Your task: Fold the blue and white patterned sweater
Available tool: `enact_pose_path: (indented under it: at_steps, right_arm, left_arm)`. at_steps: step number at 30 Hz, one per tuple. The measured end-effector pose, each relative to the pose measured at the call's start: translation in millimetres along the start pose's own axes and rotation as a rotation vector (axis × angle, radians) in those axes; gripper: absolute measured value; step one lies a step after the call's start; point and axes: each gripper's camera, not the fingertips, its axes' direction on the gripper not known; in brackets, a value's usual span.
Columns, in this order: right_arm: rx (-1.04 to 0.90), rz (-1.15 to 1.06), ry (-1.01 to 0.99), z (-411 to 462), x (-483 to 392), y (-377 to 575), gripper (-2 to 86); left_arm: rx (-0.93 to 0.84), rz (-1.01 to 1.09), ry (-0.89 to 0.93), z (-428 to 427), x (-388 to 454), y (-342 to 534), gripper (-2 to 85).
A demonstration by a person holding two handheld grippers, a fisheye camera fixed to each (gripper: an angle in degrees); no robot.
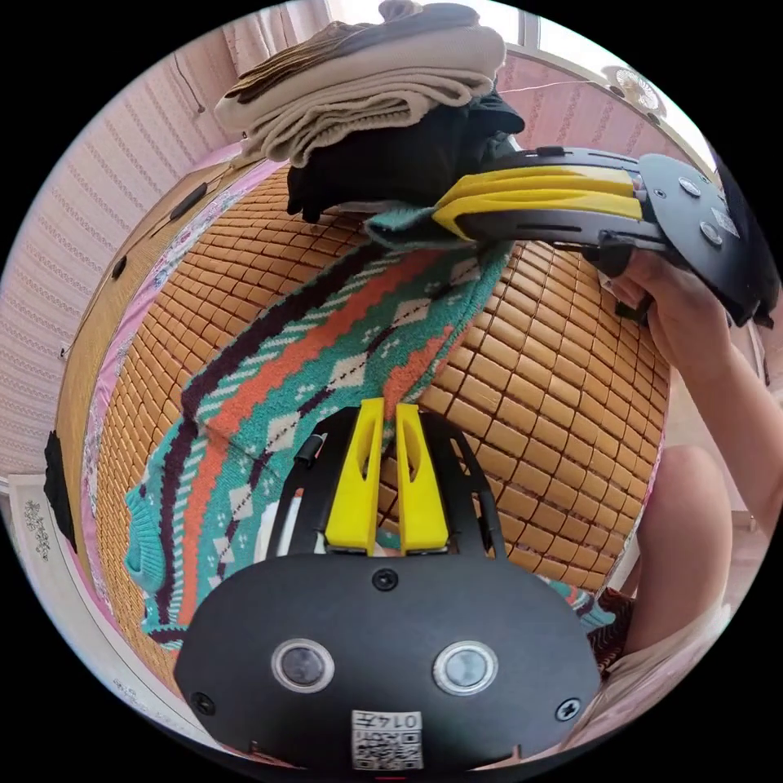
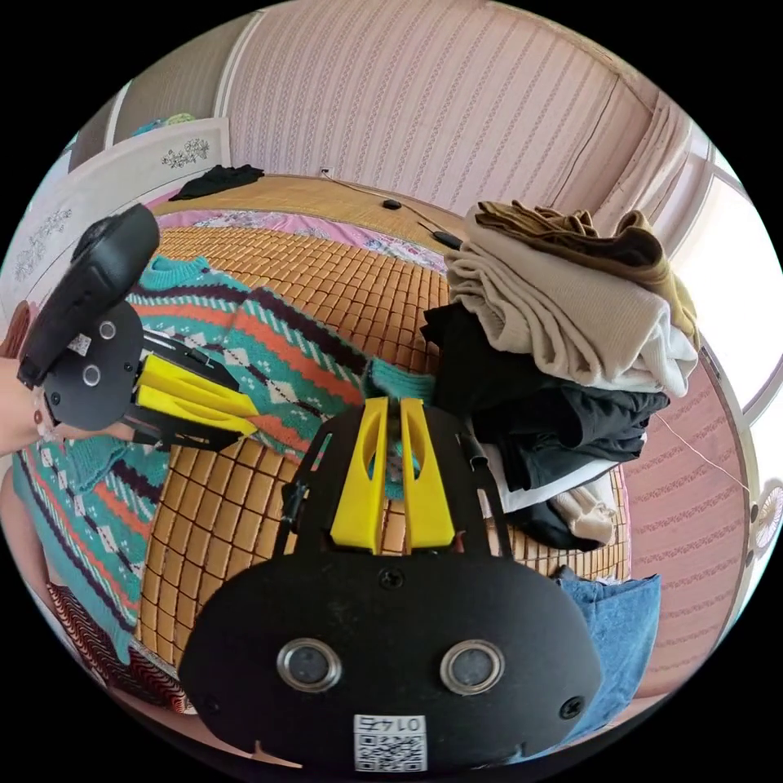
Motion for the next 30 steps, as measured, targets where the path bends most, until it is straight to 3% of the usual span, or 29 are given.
enact_pose_path:
  at_steps: [10,17,21,24,27,30]
  right_arm:
    - [0.356,-0.042,-0.219,-126.0,-25.0,-70.7,0.1]
    - [0.543,-0.237,-0.517,-198.9,-116.6,-154.6,1.0]
    - [0.469,-0.349,-0.755,-171.4,-224.8,-181.3,4.7]
    - [0.271,-0.402,-0.860,-110.2,-293.5,-161.6,9.7]
    - [0.050,-0.464,-0.809,-54.3,-324.3,-127.0,10.9]
    - [-0.052,-0.433,-0.745,-20.8,-305.6,-113.3,11.0]
  left_arm:
    - [0.161,-0.088,-0.016,-39.3,-33.5,105.9,0.3]
    - [0.336,-0.361,0.089,-69.9,-102.1,252.7,2.1]
    - [0.424,-0.561,0.115,-87.9,-124.9,427.8,3.4]
    - [0.314,-0.667,0.059,-84.8,-126.1,546.4,3.5]
    - [0.212,-0.752,0.032,-80.4,-132.9,638.4,3.5]
    - [0.198,-0.835,0.014,-76.9,-153.6,693.5,3.6]
